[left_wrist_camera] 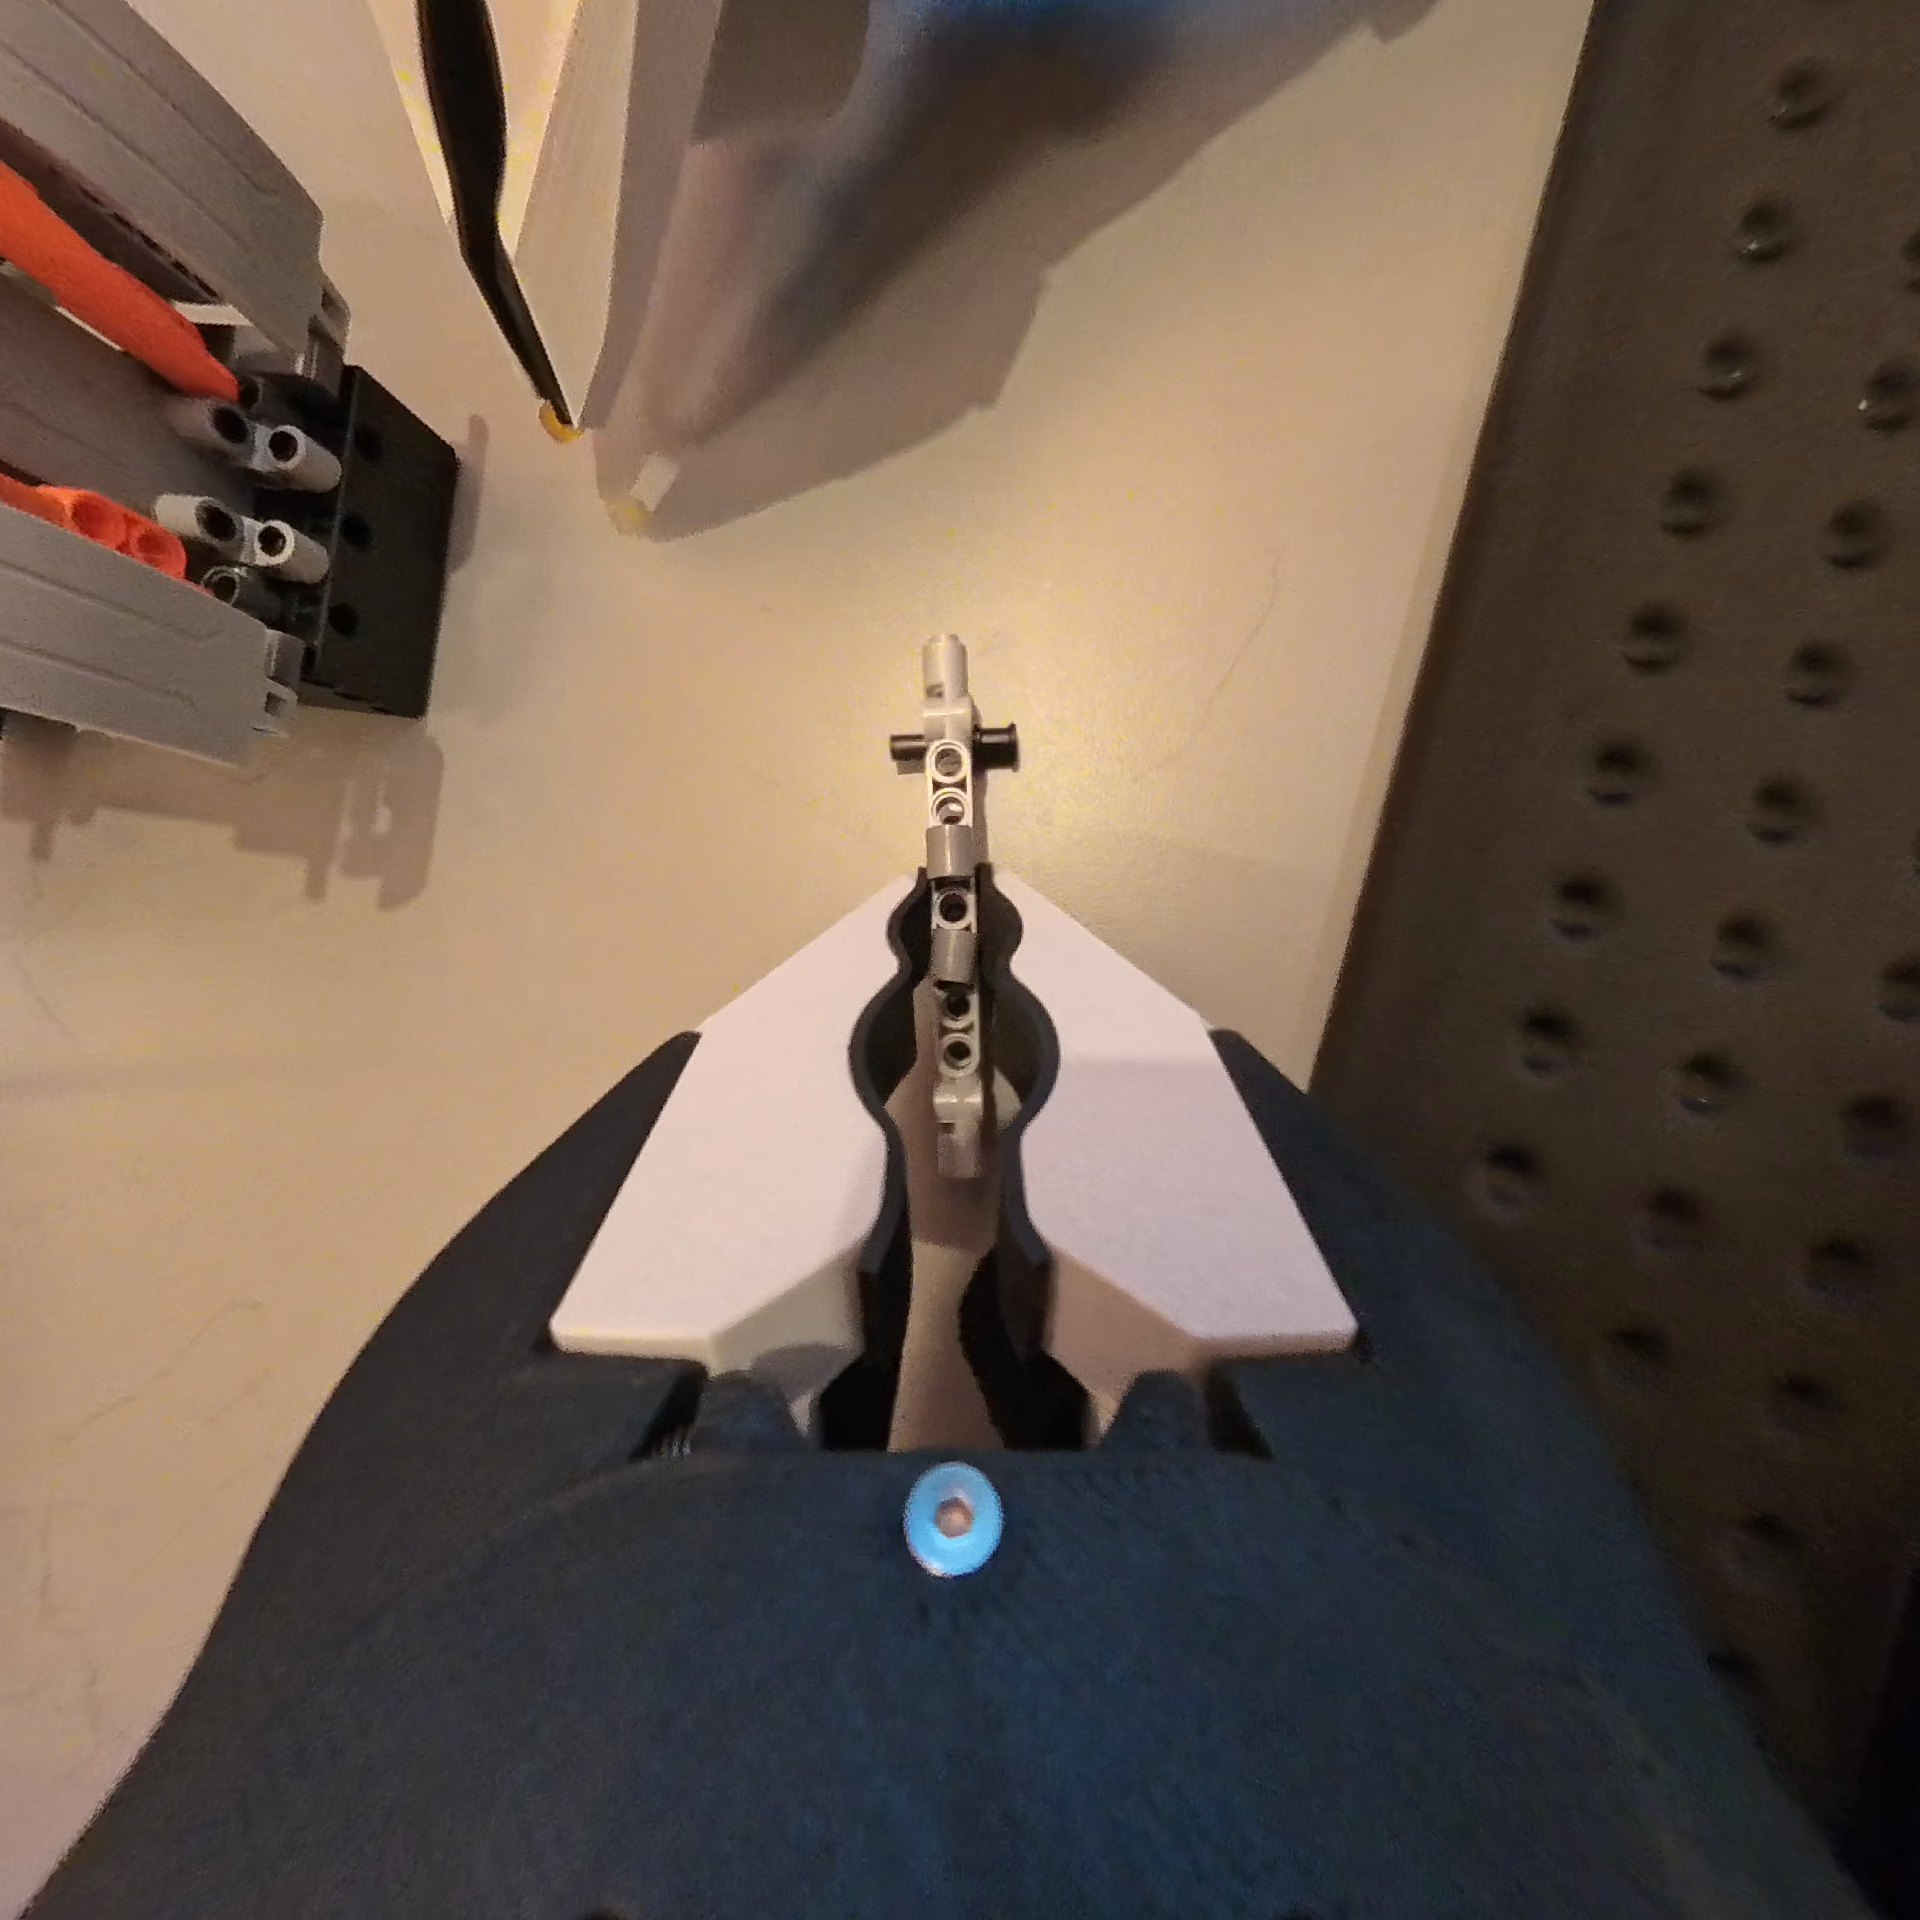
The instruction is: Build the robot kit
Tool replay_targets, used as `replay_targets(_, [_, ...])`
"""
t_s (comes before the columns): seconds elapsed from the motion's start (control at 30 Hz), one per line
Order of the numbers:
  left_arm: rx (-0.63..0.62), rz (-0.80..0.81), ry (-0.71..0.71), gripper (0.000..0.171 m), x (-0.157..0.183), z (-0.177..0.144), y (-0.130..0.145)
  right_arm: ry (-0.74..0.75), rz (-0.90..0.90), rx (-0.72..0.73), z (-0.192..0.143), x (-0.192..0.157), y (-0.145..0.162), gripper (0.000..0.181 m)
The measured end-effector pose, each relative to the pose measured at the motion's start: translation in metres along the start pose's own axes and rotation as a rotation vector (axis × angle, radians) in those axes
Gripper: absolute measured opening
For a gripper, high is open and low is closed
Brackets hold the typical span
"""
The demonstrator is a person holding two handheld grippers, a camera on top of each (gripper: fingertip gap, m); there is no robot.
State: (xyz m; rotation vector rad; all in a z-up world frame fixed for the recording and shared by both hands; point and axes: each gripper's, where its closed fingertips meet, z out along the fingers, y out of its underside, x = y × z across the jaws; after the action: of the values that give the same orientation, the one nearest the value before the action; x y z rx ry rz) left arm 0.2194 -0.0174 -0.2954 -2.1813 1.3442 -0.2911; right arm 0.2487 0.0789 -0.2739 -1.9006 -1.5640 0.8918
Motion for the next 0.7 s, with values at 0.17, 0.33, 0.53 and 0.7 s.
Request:
replay_targets(0.17, [0.102, -0.055, -0.008, 0.005, -0.008, -0.01, -0.008, -0.069, 0.016, 0.086, -0.012, -0.015, -0.015, 0.004])
replay_targets(0.33, [0.377, -0.191, 0.066, 0.005, -0.02, -0.04, -0.035, -0.261, 0.043, 0.286, -0.039, -0.052, -0.049, 0.004])
replay_targets(0.53, [0.59, -0.262, 0.204, 0.006, -0.017, -0.067, -0.057, -0.409, 0.078, 0.419, -0.058, -0.079, -0.069, 0.004])
replay_targets(0.7, [0.623, -0.254, 0.235, 0.005, -0.014, -0.072, -0.062, -0.446, 0.064, 0.433, -0.059, -0.087, -0.07, 0.004])
